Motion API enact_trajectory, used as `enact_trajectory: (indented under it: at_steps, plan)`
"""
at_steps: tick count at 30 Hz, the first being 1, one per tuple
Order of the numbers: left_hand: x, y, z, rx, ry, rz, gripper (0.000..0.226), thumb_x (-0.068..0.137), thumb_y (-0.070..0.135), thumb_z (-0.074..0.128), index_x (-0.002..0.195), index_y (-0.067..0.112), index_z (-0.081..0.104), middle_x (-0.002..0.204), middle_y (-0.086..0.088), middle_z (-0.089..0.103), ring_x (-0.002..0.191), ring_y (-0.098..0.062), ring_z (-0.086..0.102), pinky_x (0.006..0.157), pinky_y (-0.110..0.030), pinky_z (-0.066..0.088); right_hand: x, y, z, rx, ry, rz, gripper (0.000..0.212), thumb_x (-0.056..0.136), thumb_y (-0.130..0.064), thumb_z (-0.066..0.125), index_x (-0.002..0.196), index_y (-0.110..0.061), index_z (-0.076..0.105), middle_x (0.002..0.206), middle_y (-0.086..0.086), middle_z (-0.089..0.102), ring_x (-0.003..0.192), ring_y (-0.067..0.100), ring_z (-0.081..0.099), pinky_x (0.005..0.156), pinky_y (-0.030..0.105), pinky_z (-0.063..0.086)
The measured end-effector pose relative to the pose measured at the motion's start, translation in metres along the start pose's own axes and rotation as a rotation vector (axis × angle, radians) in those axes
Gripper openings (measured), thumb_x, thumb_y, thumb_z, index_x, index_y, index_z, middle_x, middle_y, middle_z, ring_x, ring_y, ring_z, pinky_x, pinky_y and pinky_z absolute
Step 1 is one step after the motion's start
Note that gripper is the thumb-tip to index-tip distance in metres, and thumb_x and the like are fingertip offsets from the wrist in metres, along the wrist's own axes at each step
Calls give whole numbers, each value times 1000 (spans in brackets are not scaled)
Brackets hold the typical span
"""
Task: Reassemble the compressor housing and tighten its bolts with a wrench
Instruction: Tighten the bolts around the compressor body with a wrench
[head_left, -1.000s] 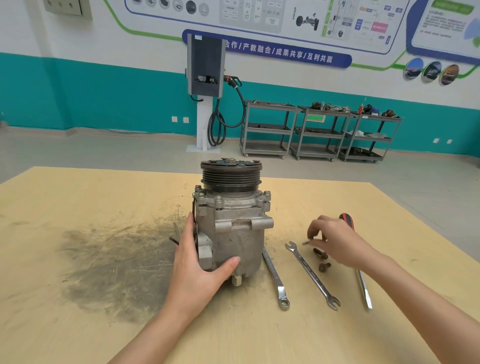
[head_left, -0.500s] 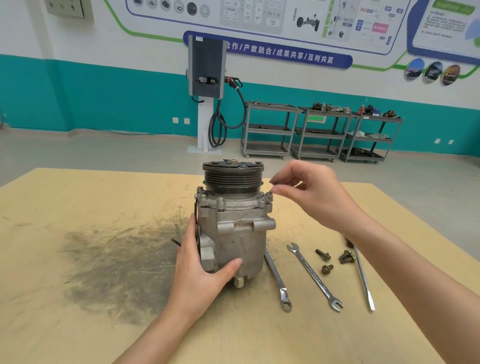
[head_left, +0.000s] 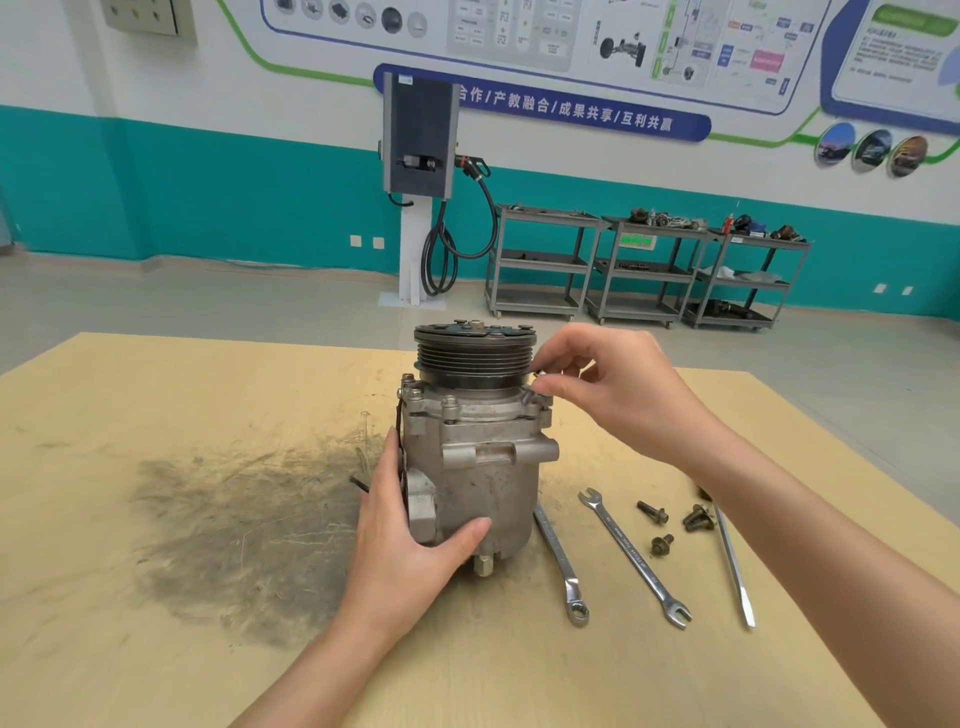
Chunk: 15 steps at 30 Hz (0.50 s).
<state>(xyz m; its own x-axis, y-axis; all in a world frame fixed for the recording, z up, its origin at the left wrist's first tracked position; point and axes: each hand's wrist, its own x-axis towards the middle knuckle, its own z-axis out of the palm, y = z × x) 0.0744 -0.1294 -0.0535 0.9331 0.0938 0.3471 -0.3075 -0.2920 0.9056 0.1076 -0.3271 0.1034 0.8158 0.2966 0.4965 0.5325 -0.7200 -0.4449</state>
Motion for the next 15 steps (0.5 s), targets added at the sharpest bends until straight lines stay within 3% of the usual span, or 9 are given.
enact_trajectory:
  at_steps: [9,15]
  plan:
    - [0,0,0,3,0,-1,115,67,42,86,151,48,7,150,31,26,145,-6,24,119,-45,26,4,-2,0,-60,-24,-3,11,85,-23,72,96,-25,72,83,-17,66,80,0,58,69,13,46]
    - [-1,2,0,-2,-4,-3,116,68,42,86,153,44,8,155,25,26,145,-7,24,119,-47,27,3,-3,2,-54,-23,8,11,83,-26,73,92,-30,68,79,-17,65,78,-1,58,68,10,44]
